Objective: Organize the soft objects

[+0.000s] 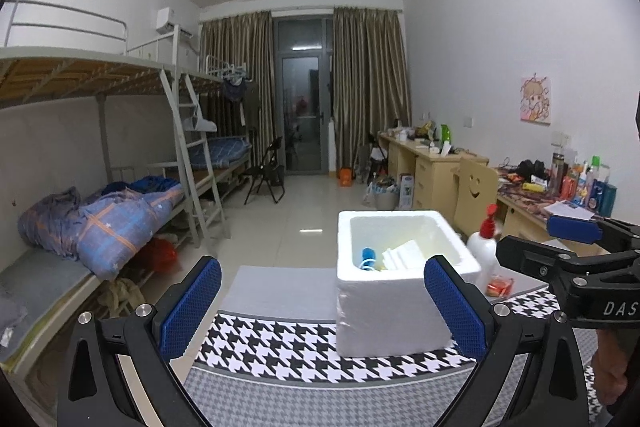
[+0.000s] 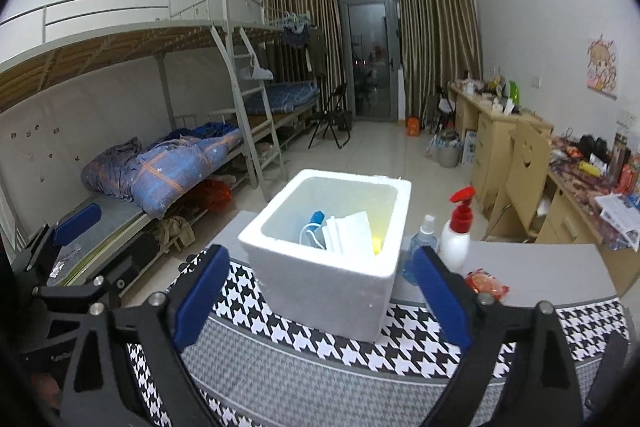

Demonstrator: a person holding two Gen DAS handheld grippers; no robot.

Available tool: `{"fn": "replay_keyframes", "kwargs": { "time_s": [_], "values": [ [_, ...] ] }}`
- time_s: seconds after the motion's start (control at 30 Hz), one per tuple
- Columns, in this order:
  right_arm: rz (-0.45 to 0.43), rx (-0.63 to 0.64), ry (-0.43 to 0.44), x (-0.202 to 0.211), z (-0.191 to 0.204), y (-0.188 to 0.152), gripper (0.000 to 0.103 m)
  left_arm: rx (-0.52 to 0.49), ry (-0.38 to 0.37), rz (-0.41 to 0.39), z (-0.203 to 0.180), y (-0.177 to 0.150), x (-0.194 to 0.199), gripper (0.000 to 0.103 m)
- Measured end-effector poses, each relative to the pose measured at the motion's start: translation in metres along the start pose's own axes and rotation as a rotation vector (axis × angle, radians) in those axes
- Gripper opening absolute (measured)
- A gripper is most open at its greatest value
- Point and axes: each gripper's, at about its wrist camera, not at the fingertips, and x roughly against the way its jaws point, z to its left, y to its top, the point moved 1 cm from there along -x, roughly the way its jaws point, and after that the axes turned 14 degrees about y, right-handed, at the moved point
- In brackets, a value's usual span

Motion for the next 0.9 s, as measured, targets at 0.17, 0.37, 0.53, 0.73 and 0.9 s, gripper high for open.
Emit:
{"fn": "replay_keyframes", "kwargs": {
  "time_s": [0.17, 0.37, 0.53, 0.73, 0.9],
  "values": [
    [-0.029, 0.011, -0.015, 0.03, 0.013, -0.011, 0.101, -0.009, 0.0, -0.025, 0.001, -0.002, 0.027, 0.102],
    [-0.085, 0.041, -0.046, 0.069, 0.03, -0.035, 0.101, -0.003, -0.015, -0.04, 0.005, -0.015, 0.057, 0.102],
    [-0.095, 0.03, -0.05, 0.09, 0.035, -0.061, 0.101, 0.007, -0.052, -0.048, 0.007, -0.031, 0.081, 0.102],
    [-0.166, 0.047, -0.092, 0.115, 0.038, -0.091, 0.101, 0.004, -0.062, -0.076, -0.001, -0.052, 0.107, 0.102],
    [-0.219, 0.062, -0.143, 0.125, 0.039, -0.118, 0.101, -0.002, -0.059, -0.107, -0.008, -0.068, 0.122, 0.102]
  ]
}}
